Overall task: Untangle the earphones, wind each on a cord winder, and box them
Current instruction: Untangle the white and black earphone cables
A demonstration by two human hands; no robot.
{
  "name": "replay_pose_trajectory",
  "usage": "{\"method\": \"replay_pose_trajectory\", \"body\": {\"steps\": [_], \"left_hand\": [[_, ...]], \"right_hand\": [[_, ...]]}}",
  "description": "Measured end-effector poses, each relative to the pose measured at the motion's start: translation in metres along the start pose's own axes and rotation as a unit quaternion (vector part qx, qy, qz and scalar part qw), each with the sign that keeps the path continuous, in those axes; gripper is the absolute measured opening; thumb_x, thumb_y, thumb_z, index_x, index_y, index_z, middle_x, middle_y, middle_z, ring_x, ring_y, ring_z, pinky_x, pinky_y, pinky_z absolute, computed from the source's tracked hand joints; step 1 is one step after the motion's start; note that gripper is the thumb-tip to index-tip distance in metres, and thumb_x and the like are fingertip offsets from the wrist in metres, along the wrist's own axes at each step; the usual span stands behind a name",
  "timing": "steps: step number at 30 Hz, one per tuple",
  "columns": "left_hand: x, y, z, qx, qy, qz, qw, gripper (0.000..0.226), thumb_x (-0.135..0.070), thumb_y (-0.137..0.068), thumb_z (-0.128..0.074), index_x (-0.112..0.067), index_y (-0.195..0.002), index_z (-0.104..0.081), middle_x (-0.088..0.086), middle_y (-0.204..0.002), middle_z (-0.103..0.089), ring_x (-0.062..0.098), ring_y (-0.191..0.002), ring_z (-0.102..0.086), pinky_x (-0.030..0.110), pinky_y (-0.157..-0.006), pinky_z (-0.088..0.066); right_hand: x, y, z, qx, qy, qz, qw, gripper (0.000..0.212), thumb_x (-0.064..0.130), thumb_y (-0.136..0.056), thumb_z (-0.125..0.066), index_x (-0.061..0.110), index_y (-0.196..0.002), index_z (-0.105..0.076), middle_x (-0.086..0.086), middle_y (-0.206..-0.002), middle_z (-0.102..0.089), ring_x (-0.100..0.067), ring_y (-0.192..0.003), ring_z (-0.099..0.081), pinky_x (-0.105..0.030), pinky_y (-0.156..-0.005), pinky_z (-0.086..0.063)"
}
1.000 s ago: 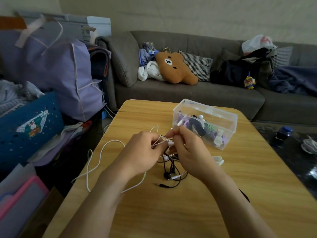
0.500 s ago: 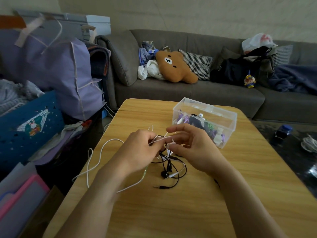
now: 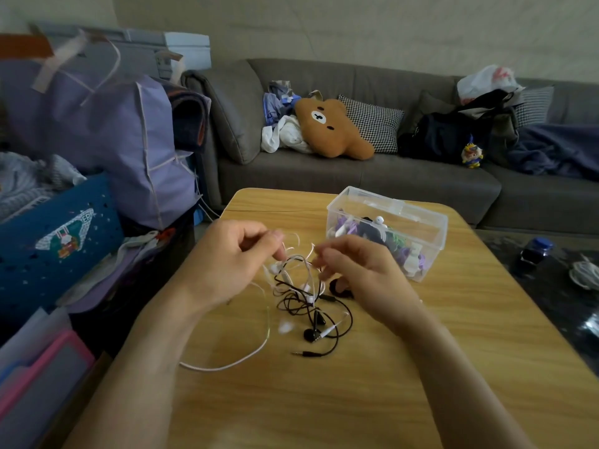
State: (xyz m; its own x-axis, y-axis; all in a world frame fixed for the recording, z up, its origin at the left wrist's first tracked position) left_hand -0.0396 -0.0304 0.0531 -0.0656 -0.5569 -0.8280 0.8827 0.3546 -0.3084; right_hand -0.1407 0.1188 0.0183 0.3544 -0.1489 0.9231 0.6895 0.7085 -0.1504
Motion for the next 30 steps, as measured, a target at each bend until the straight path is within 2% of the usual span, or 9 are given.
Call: {"method": "replay_pose_trajectory", "body": {"steps": [2,4,6,8,10,15,20,25,30], "left_hand": [[-0.005,0.001,-0.003,0.015,0.006,-0.013,1.0,0.031,-0.033,-0.097,-0.057,-0.019,-0.076,-0.073,-0.006,-0.045,-0.035,0.007,-0.042,-0.032,0.018,-0.045,-0.029],[-0.007,0.002,-0.012,0.057,0.06,-0.007,0.997,0.032,-0.032,-0.095,-0.057,-0.011,-0.075,-0.072,-0.007,-0.046,-0.036,0.007,-0.042,-0.031,0.019,-0.045,-0.027],[-0.009,0.003,-0.016,0.079,0.134,0.003,0.988,0.036,-0.032,-0.09,-0.057,-0.002,-0.075,-0.068,-0.003,-0.046,-0.033,0.009,-0.041,-0.027,0.022,-0.044,-0.022],[-0.009,0.002,-0.01,0.05,0.158,0.008,0.986,0.036,-0.031,-0.091,-0.057,-0.001,-0.073,-0.066,-0.003,-0.045,-0.031,0.013,-0.041,-0.024,0.033,-0.046,-0.018],[-0.007,0.003,0.002,-0.008,0.14,0.004,0.99,0.034,-0.027,-0.096,-0.056,-0.008,-0.071,-0.067,-0.002,-0.045,-0.032,0.018,-0.043,-0.024,0.039,-0.048,-0.016],[0.007,0.002,0.029,-0.152,0.155,0.019,0.976,0.036,-0.024,-0.1,-0.056,-0.008,-0.069,-0.067,-0.002,-0.047,-0.032,0.016,-0.045,-0.024,0.029,-0.046,-0.016],[0.014,0.001,0.03,-0.173,-0.003,0.024,0.985,0.034,-0.029,-0.101,-0.053,-0.015,-0.075,-0.068,-0.008,-0.038,-0.04,0.007,-0.035,-0.035,0.014,-0.039,-0.024],[0.018,0.004,0.034,-0.226,-0.068,0.019,0.972,0.032,-0.032,-0.099,-0.055,-0.016,-0.077,-0.07,-0.006,-0.05,-0.055,0.002,-0.046,-0.049,0.012,-0.046,-0.036],[0.024,0.009,0.038,-0.27,-0.031,0.036,0.962,0.03,-0.035,-0.098,-0.057,-0.02,-0.076,-0.07,-0.005,-0.042,-0.047,0.008,-0.038,-0.043,0.024,-0.043,-0.039]], "right_hand": [[0.007,-0.001,-0.003,-0.051,0.111,0.039,0.992,0.036,0.018,-0.095,-0.065,0.034,-0.126,-0.059,0.019,-0.117,-0.062,0.005,-0.1,-0.059,-0.02,-0.078,-0.051],[0.018,-0.002,-0.02,-0.022,0.146,0.096,0.984,0.047,0.021,-0.093,-0.068,0.04,-0.133,-0.053,0.022,-0.131,-0.052,0.007,-0.117,-0.05,-0.017,-0.092,-0.048],[0.019,-0.003,-0.037,0.021,0.159,0.125,0.979,0.033,0.031,-0.093,-0.069,0.038,-0.124,-0.061,0.02,-0.132,-0.055,0.002,-0.123,-0.05,-0.022,-0.101,-0.044],[0.017,-0.004,-0.042,0.026,0.155,0.111,0.981,0.014,0.04,-0.094,-0.067,0.032,-0.104,-0.07,0.019,-0.114,-0.065,0.0,-0.11,-0.058,-0.028,-0.096,-0.047],[0.012,-0.004,-0.039,0.008,0.137,0.082,0.987,0.017,0.046,-0.093,-0.064,0.03,-0.096,-0.07,0.017,-0.098,-0.07,-0.001,-0.095,-0.063,-0.027,-0.088,-0.052],[0.013,-0.005,-0.016,-0.075,0.102,0.082,0.989,0.011,0.036,-0.095,-0.065,0.03,-0.098,-0.074,0.018,-0.093,-0.073,0.006,-0.093,-0.065,-0.014,-0.079,-0.052],[0.024,0.001,-0.007,-0.089,-0.002,0.113,0.99,0.013,0.026,-0.098,-0.061,0.021,-0.106,-0.071,0.009,-0.085,-0.074,-0.006,-0.083,-0.071,-0.026,-0.078,-0.058],[0.034,0.006,-0.013,-0.024,-0.041,0.144,0.988,0.021,0.022,-0.1,-0.057,0.018,-0.112,-0.073,0.005,-0.063,-0.055,-0.011,-0.055,-0.047,-0.022,-0.052,-0.039],[0.032,0.005,-0.007,-0.007,-0.027,0.121,0.992,0.021,0.032,-0.091,-0.069,0.016,-0.097,-0.08,0.006,-0.051,-0.051,-0.015,-0.049,-0.044,-0.021,-0.051,-0.038]]}}
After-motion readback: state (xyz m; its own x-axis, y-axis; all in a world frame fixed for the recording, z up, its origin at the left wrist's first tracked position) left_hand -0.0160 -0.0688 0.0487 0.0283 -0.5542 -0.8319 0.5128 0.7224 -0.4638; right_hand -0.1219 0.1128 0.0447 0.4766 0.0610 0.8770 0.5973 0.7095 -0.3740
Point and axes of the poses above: each hand's wrist, its own y-axis away from the middle knuckle, its own z-axis out of the back of the hand, x = y × z, the point moved 9 cm from there along -y, towards the middle knuckle
